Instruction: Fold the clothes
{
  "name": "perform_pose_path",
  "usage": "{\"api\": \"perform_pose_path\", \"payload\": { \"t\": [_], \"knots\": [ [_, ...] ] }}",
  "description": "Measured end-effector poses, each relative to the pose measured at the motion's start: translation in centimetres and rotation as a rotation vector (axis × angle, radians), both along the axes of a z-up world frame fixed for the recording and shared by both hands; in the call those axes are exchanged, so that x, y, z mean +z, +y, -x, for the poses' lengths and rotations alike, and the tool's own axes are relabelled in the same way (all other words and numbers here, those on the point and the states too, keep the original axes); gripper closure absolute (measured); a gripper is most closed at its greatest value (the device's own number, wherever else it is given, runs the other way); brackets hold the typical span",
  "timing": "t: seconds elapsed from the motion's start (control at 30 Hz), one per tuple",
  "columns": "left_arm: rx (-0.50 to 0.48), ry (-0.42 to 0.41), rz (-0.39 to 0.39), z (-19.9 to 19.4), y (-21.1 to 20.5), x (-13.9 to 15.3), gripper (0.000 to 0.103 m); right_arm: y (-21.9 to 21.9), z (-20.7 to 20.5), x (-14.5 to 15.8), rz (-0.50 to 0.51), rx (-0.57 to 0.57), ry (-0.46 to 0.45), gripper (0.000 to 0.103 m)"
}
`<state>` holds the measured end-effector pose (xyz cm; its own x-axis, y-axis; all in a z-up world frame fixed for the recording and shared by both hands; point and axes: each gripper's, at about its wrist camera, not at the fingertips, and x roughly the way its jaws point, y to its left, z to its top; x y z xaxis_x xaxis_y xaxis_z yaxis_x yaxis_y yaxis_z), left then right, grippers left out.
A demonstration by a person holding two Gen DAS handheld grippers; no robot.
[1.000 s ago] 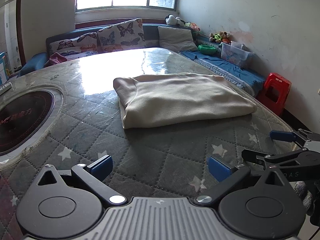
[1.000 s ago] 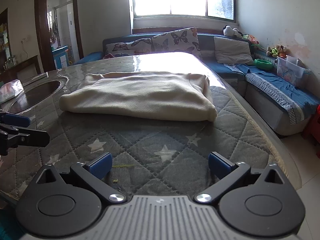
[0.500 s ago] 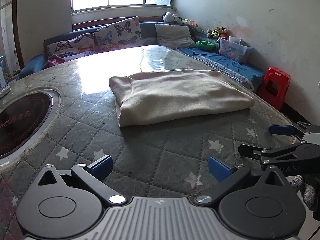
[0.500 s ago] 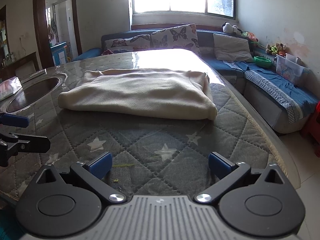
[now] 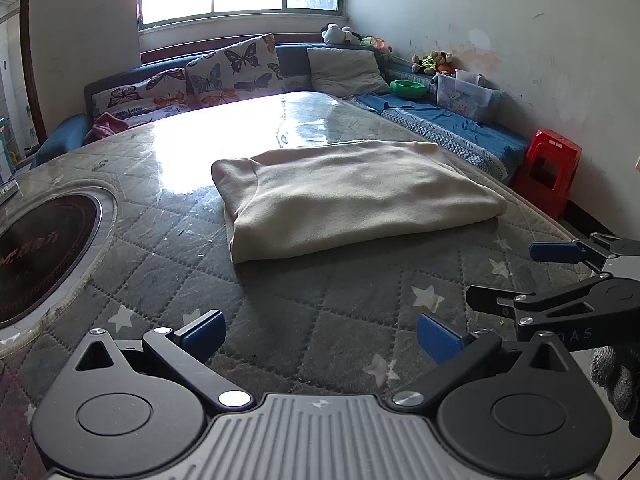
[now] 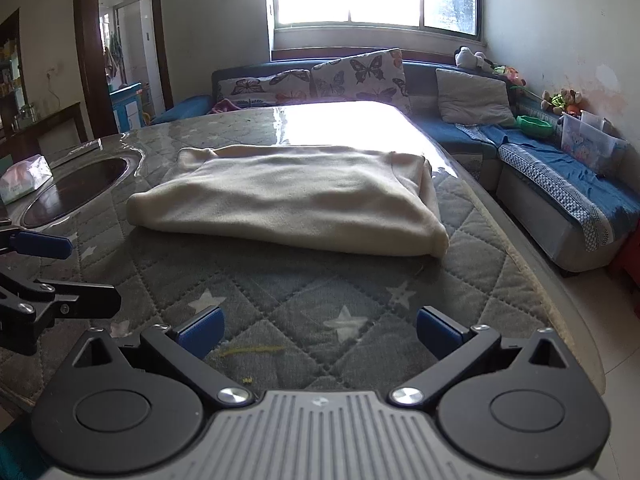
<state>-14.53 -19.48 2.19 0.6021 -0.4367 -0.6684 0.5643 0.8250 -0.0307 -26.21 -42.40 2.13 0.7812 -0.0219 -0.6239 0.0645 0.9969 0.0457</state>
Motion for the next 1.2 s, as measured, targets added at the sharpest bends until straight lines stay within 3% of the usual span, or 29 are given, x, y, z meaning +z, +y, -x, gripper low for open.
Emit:
{"api": "perform_pose_path", "payload": {
  "t": [1.2],
  "knots": [
    [0.025, 0.021, -0.029, -3.4, -1.5, -0.7, 0.0, -0.8, -2.2, -0.4, -0.027, -0.029, -0.015, 0.0]
  ]
}}
